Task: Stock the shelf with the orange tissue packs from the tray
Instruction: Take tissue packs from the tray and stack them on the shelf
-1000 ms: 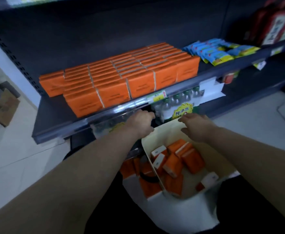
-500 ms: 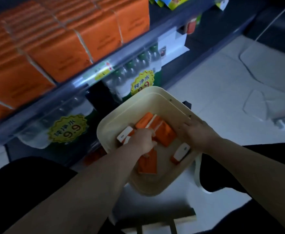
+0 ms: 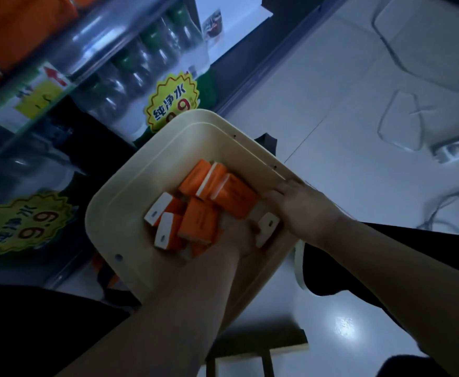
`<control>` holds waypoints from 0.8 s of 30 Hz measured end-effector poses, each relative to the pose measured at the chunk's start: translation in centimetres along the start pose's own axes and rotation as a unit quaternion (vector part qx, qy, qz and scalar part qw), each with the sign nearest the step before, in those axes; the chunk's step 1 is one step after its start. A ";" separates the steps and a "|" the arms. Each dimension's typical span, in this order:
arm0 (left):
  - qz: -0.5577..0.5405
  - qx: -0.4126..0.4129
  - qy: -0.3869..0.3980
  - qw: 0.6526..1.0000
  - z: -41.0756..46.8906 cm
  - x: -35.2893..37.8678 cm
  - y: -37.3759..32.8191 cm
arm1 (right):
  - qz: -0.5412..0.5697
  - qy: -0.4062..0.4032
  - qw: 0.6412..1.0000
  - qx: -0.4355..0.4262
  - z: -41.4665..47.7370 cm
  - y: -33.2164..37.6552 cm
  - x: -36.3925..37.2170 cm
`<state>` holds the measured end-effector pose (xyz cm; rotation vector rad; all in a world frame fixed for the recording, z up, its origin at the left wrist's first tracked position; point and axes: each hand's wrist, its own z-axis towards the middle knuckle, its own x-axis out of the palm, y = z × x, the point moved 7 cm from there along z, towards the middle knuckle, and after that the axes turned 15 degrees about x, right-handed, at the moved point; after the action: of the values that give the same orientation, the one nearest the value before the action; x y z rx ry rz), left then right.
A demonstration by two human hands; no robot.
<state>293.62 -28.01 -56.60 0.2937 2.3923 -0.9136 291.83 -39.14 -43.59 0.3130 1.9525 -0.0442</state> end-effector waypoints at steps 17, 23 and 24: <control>-0.211 -0.108 -0.188 0.953 -2.8 -7.6 6.9 | 0.026 0.038 0.998 0.041 2.0 1.2 -0.8; -0.212 -0.068 -0.183 0.958 -6.6 -9.9 8.3 | 0.047 0.084 0.993 0.070 2.4 3.6 -0.7; -0.210 -0.062 -0.182 0.959 -7.2 -10.0 8.3 | 0.056 0.090 0.992 0.071 2.5 4.3 -0.4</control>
<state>301.98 -17.09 -51.03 -0.4150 2.1818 -0.8976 295.24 -35.47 -43.66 0.5350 2.1106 -0.0842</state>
